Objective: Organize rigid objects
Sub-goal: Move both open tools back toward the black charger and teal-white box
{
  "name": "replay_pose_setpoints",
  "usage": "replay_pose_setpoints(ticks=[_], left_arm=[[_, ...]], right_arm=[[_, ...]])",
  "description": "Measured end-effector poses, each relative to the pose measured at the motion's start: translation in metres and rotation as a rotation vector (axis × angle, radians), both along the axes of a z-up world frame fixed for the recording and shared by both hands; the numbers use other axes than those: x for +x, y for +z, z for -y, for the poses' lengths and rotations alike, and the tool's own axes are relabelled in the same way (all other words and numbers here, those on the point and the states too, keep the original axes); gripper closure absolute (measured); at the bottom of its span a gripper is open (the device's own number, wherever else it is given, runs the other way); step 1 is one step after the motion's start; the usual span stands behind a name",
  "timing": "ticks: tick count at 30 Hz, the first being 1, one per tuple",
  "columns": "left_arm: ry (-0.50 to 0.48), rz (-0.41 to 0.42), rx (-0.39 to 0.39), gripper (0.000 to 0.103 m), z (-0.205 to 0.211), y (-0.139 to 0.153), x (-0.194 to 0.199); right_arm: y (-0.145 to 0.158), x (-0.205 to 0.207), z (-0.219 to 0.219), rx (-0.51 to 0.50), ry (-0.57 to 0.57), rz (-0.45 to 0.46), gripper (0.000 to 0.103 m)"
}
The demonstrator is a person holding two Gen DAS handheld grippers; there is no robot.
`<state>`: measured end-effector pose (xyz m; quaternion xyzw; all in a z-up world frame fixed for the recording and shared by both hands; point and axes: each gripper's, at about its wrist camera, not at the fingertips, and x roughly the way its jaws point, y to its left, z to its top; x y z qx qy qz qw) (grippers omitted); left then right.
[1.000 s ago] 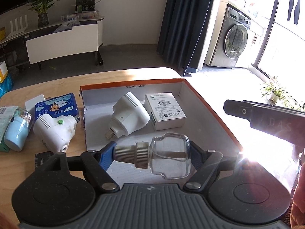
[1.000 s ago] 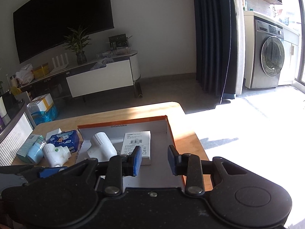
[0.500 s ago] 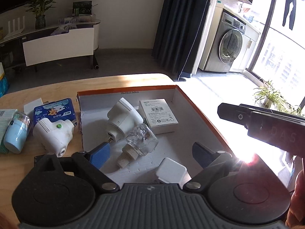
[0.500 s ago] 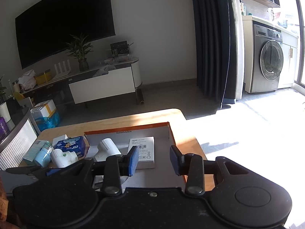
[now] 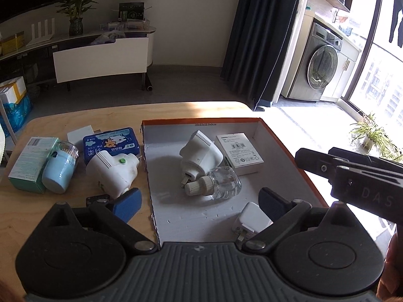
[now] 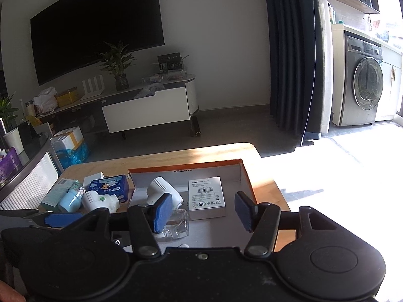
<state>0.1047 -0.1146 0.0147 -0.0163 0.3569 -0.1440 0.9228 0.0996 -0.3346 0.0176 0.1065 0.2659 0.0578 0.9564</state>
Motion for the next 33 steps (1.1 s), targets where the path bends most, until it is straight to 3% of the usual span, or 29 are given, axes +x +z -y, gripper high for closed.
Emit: replay_pose_setpoints(ticks=[8,33], left_arm=[[0.059,0.003,0.030,0.000,-0.019,0.002,-0.003],[0.227,-0.032,0.035,0.000,-0.097,-0.003,-0.008]], right_arm=[[0.001,0.000,-0.012,-0.005,0.025,0.002,0.028],[0.000,0.006,-0.078,-0.030,0.183,-0.030,0.027]])
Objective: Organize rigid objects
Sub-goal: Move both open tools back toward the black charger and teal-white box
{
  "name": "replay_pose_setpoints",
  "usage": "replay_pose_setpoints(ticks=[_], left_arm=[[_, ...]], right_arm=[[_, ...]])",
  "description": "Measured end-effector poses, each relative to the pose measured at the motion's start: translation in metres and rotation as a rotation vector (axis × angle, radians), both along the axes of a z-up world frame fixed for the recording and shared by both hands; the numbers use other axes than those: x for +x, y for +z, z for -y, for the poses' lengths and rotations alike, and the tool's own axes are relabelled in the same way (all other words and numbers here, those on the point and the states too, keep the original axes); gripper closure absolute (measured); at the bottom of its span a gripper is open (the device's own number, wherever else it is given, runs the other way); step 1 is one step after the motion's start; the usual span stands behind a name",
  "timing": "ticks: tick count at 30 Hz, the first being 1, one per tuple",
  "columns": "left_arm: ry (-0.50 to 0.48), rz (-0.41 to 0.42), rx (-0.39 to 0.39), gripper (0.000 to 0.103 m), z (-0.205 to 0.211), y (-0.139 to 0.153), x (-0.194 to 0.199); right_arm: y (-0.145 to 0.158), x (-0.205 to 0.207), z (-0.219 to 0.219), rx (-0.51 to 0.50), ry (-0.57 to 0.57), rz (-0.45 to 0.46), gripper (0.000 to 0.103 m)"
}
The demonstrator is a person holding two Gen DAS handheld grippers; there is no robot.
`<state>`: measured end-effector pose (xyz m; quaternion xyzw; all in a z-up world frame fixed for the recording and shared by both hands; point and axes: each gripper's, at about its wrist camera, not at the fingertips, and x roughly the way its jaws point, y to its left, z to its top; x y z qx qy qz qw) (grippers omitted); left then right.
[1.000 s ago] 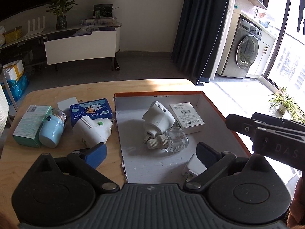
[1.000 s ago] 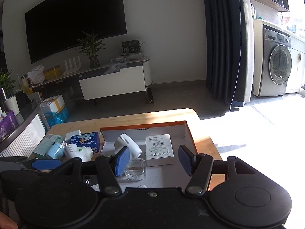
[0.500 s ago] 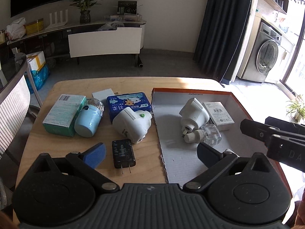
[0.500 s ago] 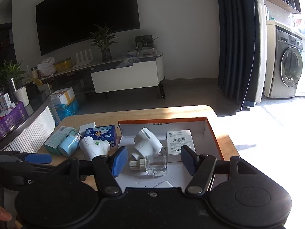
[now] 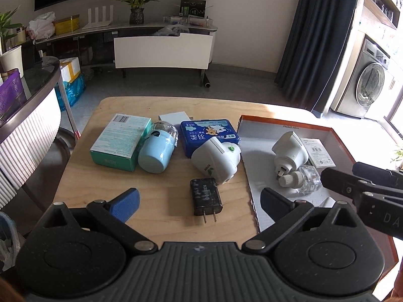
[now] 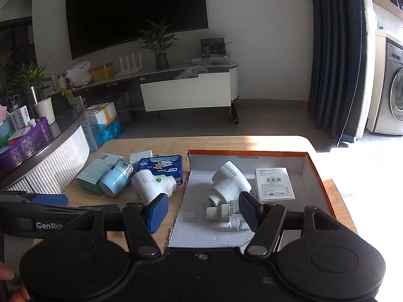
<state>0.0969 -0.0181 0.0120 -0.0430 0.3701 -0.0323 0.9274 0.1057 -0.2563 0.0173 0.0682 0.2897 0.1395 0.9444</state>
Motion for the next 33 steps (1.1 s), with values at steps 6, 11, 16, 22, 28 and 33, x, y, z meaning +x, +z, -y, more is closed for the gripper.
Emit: replay_pose_setpoints(ticks=[6,11,16,22,28,33], left_arm=[[0.025,-0.007,-0.006,0.000,-0.013,-0.002,-0.001],[0.043,-0.012,-0.009,0.000,-0.023,-0.004,-0.001],[0.066,-0.018,-0.009,0.000,-0.033,-0.006,0.001],[0.086,-0.023,-0.005,0.000,-0.042,-0.008,0.003],[0.106,-0.032,-0.004,0.000,-0.050,-0.011,0.005],[0.119,-0.036,-0.003,0.000,-0.057,-0.013,0.006]], right_arm=[[-0.001,0.001,-0.013,-0.005,0.033,-0.010,0.028],[-0.002,0.003,-0.022,-0.008,0.055,-0.018,0.028],[-0.005,0.006,-0.030,-0.011,0.071,-0.027,0.027],[-0.009,0.009,-0.037,-0.010,0.086,-0.041,0.027],[-0.012,0.012,-0.045,-0.013,0.103,-0.051,0.027],[-0.013,0.014,-0.050,-0.013,0.112,-0.059,0.027]])
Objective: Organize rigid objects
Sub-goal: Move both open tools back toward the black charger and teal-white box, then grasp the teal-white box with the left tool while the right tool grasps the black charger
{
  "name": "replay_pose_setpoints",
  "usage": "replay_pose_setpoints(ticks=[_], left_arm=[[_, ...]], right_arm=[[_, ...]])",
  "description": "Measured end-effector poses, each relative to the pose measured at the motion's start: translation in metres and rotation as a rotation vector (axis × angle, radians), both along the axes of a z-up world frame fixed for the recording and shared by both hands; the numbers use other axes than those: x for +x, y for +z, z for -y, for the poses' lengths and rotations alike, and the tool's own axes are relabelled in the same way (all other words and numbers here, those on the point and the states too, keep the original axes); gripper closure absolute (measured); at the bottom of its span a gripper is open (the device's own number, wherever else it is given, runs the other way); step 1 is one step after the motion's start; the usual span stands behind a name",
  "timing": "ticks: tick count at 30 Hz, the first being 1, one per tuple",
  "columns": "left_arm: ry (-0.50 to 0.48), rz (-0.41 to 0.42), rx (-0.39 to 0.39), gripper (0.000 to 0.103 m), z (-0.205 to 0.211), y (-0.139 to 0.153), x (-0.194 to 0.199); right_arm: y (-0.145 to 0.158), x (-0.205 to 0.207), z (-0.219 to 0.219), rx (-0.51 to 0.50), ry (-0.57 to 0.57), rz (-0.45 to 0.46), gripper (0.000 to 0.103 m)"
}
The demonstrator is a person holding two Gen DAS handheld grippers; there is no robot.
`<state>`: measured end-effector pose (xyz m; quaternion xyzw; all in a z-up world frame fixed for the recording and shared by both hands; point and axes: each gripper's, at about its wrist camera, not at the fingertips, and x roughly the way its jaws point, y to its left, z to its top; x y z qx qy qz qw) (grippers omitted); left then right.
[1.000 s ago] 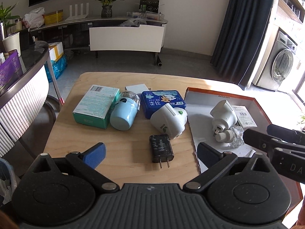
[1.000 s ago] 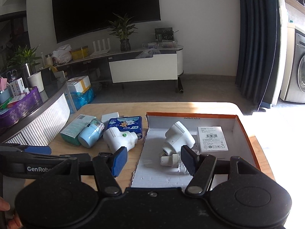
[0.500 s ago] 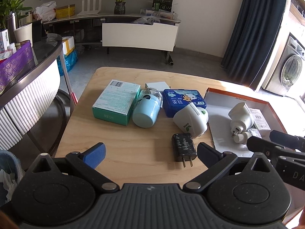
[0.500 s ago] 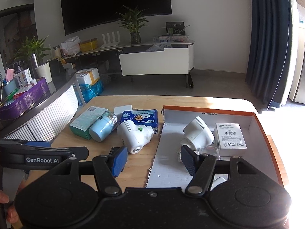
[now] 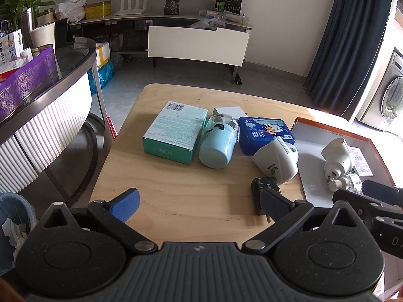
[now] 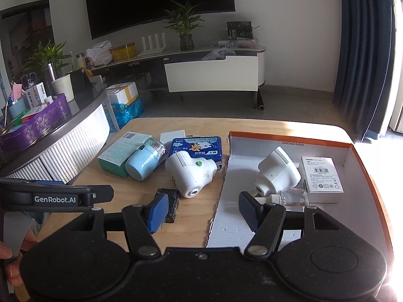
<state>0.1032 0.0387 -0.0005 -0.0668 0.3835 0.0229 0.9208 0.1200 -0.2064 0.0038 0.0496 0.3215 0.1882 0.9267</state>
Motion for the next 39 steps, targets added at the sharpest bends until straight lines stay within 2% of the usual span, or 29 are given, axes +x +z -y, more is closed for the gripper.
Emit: replay_pose_setpoints(ticks=[27,35,39], left_arm=[[0.048,-0.018,0.007,0.000,-0.027,-0.009,0.011],[0.073,-0.007,0.036,0.000,-0.046,-0.012,0.038],[0.048,-0.001,0.061,0.000,-0.051,-0.015,0.061]], right_arm=[[-0.013,0.008,-0.028,-0.010,0.059,-0.036,0.027],[-0.018,0.010,-0.028,-0.010,0.059,-0.045,0.028],[-0.019,0.011,-0.027,-0.007,0.057,-0.046,0.028]])
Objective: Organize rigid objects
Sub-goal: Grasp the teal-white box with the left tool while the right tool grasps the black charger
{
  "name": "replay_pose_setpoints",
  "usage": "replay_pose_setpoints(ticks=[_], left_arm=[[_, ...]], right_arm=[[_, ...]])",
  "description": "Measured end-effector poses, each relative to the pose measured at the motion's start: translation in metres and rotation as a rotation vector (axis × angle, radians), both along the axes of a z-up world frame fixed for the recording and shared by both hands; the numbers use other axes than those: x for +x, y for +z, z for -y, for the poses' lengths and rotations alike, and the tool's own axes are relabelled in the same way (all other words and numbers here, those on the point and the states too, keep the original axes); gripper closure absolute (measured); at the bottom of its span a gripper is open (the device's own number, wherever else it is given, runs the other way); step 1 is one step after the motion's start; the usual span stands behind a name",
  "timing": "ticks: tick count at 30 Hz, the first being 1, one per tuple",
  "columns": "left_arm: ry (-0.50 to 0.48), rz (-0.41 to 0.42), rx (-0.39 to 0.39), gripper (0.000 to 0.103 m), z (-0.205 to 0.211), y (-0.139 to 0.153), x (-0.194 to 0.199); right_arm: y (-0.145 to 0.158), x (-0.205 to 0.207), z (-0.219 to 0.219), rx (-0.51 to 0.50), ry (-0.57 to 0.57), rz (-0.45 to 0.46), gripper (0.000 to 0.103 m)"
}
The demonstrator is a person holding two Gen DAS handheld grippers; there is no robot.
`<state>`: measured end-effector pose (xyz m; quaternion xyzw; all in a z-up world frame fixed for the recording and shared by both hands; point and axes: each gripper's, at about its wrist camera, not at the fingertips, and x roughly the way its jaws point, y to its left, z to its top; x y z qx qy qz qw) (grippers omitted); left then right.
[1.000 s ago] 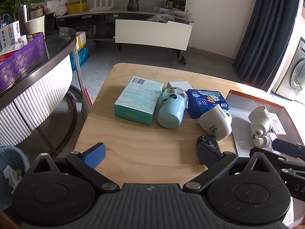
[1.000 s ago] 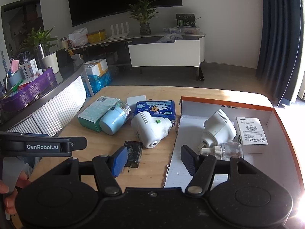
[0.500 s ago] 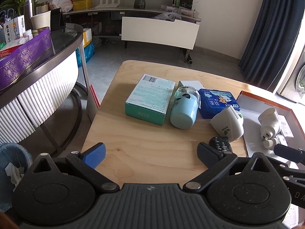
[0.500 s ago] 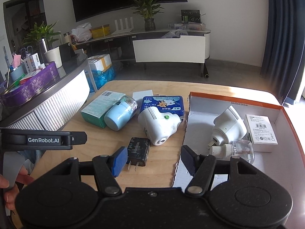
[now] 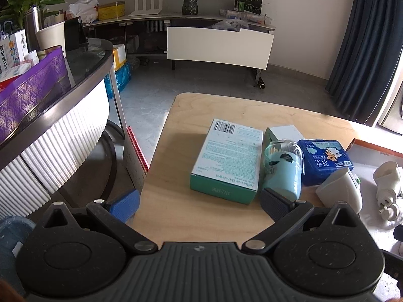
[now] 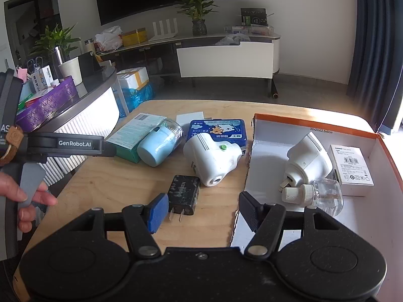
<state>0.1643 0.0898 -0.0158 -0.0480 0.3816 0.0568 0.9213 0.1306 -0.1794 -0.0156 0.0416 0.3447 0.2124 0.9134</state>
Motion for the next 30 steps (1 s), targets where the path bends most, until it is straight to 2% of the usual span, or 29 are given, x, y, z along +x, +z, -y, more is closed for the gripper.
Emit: replay_pose_setpoints(ticks=[4,11,17,21,24,25,30], left_arm=[[-0.025,0.002,-0.014,0.000,-0.005,-0.006,0.025],[-0.123,-0.028,-0.030,0.000,0.000,-0.019,0.050],[-0.113,-0.065,-0.028,0.000,0.002,-0.032,0.060],[-0.101,-0.047,-0.008,0.001,0.005,-0.032,0.063],[-0.107,-0.014,-0.001,0.019,0.009,-0.030,0.058],[-0.102,-0.004,-0.002,0.031,0.009,-0.027,0.057],[-0.079,-0.013,-0.001,0.032,0.009,-0.025,0.045]], right_arm=[[-0.001,0.001,0.001,0.004,0.001,-0.005,0.028],[-0.007,0.004,0.002,0.012,0.003,-0.018,0.028],[-0.012,0.006,-0.001,0.013,0.013,-0.032,0.027],[-0.019,0.009,-0.005,0.005,0.022,-0.047,0.028],[-0.022,0.011,-0.008,0.003,0.030,-0.064,0.028],[-0.022,0.012,-0.010,0.000,0.035,-0.065,0.028],[-0.023,0.024,-0.022,0.025,0.077,-0.091,0.028]])
